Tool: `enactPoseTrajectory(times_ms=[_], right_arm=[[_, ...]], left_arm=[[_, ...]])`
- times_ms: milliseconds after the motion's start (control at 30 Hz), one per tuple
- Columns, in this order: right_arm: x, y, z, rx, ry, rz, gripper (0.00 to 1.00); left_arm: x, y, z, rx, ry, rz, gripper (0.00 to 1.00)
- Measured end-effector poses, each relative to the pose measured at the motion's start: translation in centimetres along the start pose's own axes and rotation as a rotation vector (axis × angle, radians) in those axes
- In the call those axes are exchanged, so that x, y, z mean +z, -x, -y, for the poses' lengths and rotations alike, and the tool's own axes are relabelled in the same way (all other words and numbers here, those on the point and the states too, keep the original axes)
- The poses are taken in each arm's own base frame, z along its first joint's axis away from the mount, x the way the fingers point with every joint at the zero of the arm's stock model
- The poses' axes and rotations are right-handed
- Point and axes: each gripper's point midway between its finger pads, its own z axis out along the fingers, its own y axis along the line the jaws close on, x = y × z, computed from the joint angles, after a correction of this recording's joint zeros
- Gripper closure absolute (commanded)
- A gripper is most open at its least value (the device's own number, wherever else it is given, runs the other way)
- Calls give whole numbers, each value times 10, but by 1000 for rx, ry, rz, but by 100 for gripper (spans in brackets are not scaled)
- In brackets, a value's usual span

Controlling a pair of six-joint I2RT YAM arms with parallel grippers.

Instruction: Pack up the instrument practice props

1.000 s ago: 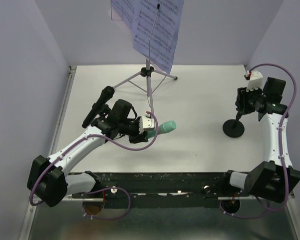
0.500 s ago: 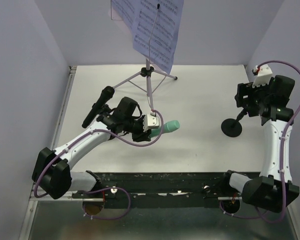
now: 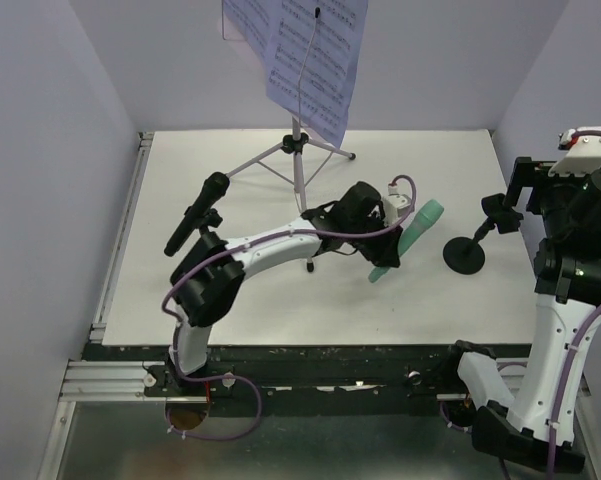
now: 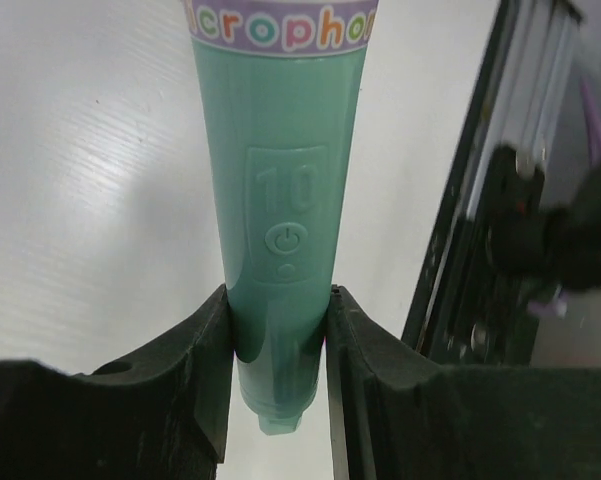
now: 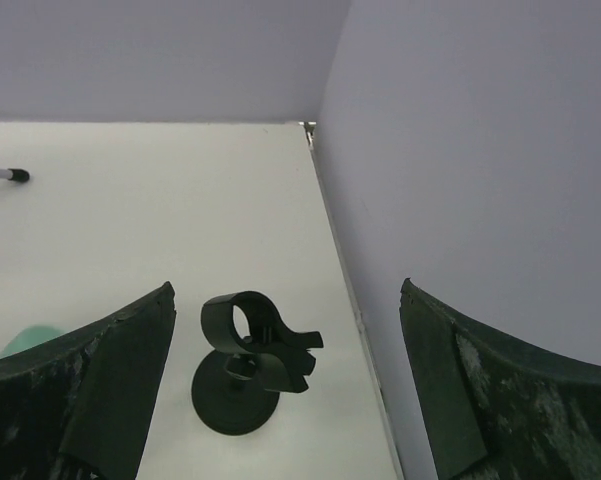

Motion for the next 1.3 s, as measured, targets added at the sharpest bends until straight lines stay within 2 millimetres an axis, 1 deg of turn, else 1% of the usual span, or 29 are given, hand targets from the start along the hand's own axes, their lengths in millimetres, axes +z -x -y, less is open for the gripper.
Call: enactPoseTrajectory(times_ms=[67,133,167,267,333,367,467,567,600,667,733,767,800,867,933,1000,1067,1133,1200,1300], right_arm=[[-6,4,0,14,-3,16,1],[-9,5,-1,31,-2,21,0],[-10,5,-2,38,1,21,0],[-10,5,-5,66,12,24,0],[-8,1,-8,93,19,14,0],[-7,-1,-10,103,26,10,0],[-3,-4,-15,116,49,-1,0],[1,-7,-17,122,63,-13,1],[3,-8,-18,126,67,-16,0],[7,-9,-20,140,74,-19,0],[11,-11,-22,154,83,-26,1],[14,-12,-23,163,88,-30,0],[16,-13,-25,171,94,-35,1],[19,-14,-26,181,100,-41,1],[20,-15,-26,186,100,-45,0],[20,-15,-26,188,100,-43,1],[20,-13,-26,189,99,-36,1],[21,-12,-26,194,99,-34,0],[22,-12,-26,201,101,-33,0],[26,-13,-29,214,113,-39,1]], left_arm=[[30,13,-14,-139,30,33,100],[56,13,-23,-296,47,45,100],[64,12,-26,-351,50,51,100],[96,-1,-30,-567,40,51,100],[112,-10,-30,-673,34,48,100],[121,-15,-28,-746,28,46,100],[142,-27,-19,-890,15,27,100],[159,-30,-7,-977,8,12,100],[167,-29,2,-1027,2,6,100],[174,-29,13,-1065,-7,-4,100],[179,-33,26,-1146,-4,-32,100],[181,-35,31,-1171,-3,-42,95],[183,-35,35,-1192,-6,-48,83],[186,-32,39,-1218,-12,-49,80],[189,-27,38,-1239,-19,-41,72],[190,-24,35,-1253,-25,-36,52],[191,-24,33,-1259,-35,-35,38],[190,-24,31,-1281,-34,-40,30],[190,-27,28,-1299,-28,-51,30],[189,-26,27,-1308,-35,-54,27]])
